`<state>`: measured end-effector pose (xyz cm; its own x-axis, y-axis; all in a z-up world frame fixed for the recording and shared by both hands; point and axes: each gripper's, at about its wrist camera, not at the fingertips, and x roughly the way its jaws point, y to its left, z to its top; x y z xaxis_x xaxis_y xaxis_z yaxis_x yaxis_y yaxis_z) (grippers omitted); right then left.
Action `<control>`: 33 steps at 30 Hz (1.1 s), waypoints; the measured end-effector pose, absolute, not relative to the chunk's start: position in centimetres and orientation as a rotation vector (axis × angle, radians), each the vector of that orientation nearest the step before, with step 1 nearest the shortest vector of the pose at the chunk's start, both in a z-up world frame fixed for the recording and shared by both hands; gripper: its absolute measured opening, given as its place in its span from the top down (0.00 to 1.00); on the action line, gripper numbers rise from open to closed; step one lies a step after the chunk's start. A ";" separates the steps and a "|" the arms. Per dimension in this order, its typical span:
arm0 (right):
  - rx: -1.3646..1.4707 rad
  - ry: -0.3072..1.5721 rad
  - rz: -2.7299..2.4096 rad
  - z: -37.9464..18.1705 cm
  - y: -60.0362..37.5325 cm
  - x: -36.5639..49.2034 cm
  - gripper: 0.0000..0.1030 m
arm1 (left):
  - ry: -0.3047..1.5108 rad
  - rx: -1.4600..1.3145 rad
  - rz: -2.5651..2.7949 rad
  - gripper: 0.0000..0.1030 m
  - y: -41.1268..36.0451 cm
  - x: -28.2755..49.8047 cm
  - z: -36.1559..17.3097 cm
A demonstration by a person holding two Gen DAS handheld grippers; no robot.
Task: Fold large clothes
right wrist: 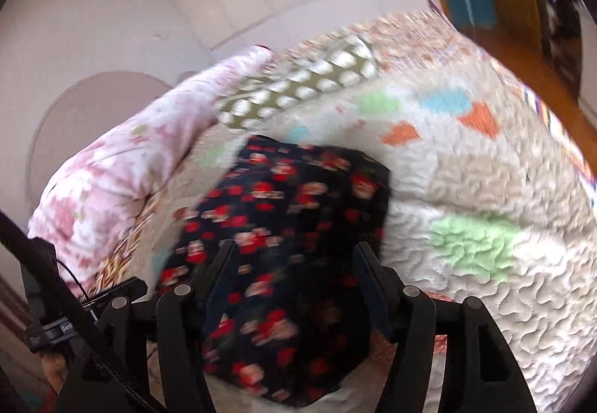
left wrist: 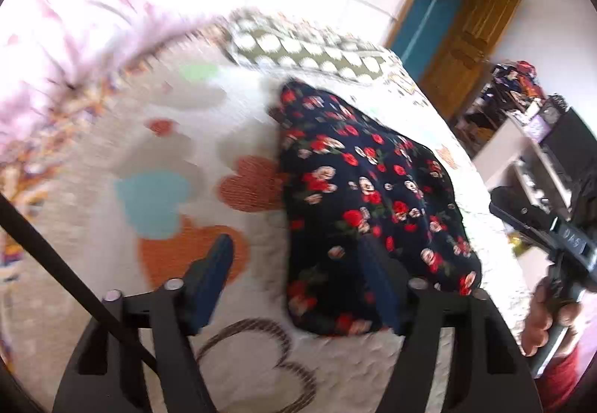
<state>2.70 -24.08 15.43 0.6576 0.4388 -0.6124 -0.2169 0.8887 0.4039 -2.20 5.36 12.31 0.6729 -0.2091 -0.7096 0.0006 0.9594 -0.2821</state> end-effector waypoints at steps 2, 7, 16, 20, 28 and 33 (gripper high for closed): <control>0.338 0.792 0.441 15.2 -23.0 2.1 0.57 | 0.755 -0.228 -0.046 0.18 6.0 -4.8 13.7; 0.301 0.928 0.389 10.2 -20.8 2.6 0.62 | 0.597 -0.146 0.129 0.00 8.3 -10.4 16.8; 0.174 0.835 0.435 14.8 -15.7 0.2 0.54 | 0.519 -0.120 0.248 0.00 11.8 -15.3 17.7; 0.402 0.908 0.715 14.4 -11.9 2.4 0.55 | 0.501 -0.120 0.256 0.00 11.8 -16.6 17.9; 0.660 1.134 0.745 6.3 -11.1 5.3 0.91 | 0.519 -0.083 0.222 0.00 11.7 -18.2 17.6; 0.642 1.036 0.735 8.7 -15.3 3.3 0.67 | 0.544 -0.112 0.181 0.00 11.8 -18.4 17.0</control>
<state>3.33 -15.25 8.67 0.3211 0.7907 -0.5213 -0.2307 0.5991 0.7667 -18.45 11.77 17.04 0.8402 0.1413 -0.5236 -0.2006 0.9779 -0.0581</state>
